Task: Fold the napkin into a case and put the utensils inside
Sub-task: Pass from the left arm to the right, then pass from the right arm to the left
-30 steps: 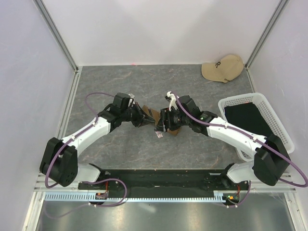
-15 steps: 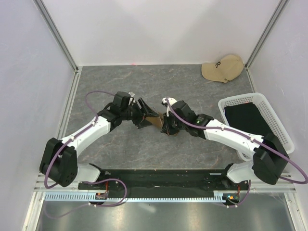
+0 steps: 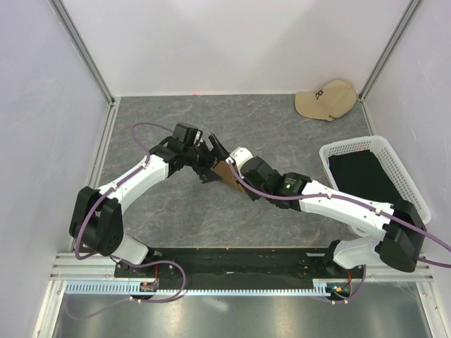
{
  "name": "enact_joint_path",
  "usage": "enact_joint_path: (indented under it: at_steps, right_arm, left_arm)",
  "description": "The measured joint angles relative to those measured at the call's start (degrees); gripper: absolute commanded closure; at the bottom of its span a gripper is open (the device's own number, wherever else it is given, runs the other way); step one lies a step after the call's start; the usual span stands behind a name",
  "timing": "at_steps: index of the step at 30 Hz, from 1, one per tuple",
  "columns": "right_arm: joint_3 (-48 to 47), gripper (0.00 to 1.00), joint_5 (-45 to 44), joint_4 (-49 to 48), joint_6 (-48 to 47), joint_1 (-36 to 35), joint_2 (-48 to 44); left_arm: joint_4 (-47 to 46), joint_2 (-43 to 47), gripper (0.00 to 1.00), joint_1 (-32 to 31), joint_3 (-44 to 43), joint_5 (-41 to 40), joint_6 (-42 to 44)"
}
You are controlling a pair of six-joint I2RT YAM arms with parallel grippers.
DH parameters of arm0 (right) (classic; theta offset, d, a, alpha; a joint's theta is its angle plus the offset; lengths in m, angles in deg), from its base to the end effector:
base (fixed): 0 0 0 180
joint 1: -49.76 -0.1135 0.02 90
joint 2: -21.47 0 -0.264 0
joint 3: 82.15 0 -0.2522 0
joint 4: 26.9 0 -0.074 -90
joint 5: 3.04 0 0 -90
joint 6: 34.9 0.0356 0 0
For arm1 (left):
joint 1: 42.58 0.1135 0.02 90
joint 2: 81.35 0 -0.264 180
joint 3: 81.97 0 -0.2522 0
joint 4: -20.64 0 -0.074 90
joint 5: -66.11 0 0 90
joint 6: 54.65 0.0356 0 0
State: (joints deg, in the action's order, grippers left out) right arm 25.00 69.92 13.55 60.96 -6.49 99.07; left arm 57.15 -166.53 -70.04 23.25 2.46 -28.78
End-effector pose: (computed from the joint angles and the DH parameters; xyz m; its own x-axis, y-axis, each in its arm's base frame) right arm 0.1702 0.2360 0.2738 -0.4616 -0.5151 -0.7222 -0.6364 0.7594 -0.1349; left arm 0.2751 -0.1608 0.2537 -0.8966 -0.4427 -0.0064 -0.2854 0.5889 -0.7561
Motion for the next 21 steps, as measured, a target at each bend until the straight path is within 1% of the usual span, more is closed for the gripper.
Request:
enact_joint_path:
  at_steps: [3,5,7,9,10,11,13,14,15,16,17,18,19,20,21]
  right_arm:
    - [0.0,1.0,0.0,0.2,-0.3,-0.1,-1.0]
    - [-0.2,1.0,0.2,0.2,-0.3,-0.5,-1.3]
    - [-0.3,1.0,0.3,0.1,-0.4,-1.1,-1.3]
    - [-0.3,1.0,0.3,0.1,-0.4,-1.6,-1.3]
    - [-0.3,1.0,0.3,0.2,-0.4,-1.9,-1.2]
    - [-0.3,1.0,0.2,0.2,-0.4,-2.0,-1.2]
    - [-0.4,1.0,0.1,0.2,-0.4,-2.3,-1.0]
    - [-0.4,1.0,0.0,0.2,-0.3,-2.4,-1.0]
    - [-0.5,1.0,0.0,0.2,-0.3,-2.4,-1.0]
    - [-0.5,1.0,-0.2,0.2,-0.3,-2.4,-0.9]
    - [-0.7,0.79,-0.3,0.3,-0.2,-2.4,-0.9]
    - [-0.7,0.66,-0.7,0.5,-0.1,-2.5,-0.9]
    - [-0.7,0.43,-1.2,0.6,0.5,-2.6,-0.8]
    - [-0.7,0.33,-2.1,1.4,1.6,-2.6,-0.7]
    - [-0.7,0.26,-2.4,2.1,3.1,-2.4,-0.7]
  left_arm:
    - [-2.1,-0.5,0.09,0.0,0.0,0.7,0.0]
    - [-4.7,-0.5,0.12,0.0,0.0,1.2,-0.1]
    - [-7.7,-0.5,0.13,0.0,0.0,1.8,-0.1]
    - [-9.8,-0.9,0.19,0.0,0.0,2.6,-0.1]
    - [-10.8,-1.2,0.23,0.0,0.0,2.9,-0.2]
    - [-11.5,-1.6,0.36,-0.1,0.0,3.3,-0.3]
    - [-12.5,-2.3,0.53,-0.2,0.2,3.7,-0.6]
    - [-12.9,-2.4,0.84,-0.3,0.4,3.7,-0.5]
    - [-13.0,-2.4,0.93,-0.4,0.7,3.8,-0.4]
    - [-13.0,-2.4,0.96,-0.4,0.8,3.8,-0.7]
    - [-13.4,-2.4,0.98,-0.4,0.8,4.1,-0.7]
    - [-13.9,-2.4,0.98,-0.4,0.8,4.3,-0.7]
    - [-14.4,-2.4,0.98,-0.5,0.8,4.4,-0.8]
    - [-14.9,-2.5,0.98,-0.5,0.8,5.4,-0.7]
    - [-15.4,-2.6,0.98,-0.6,0.8,5.7,0.3]
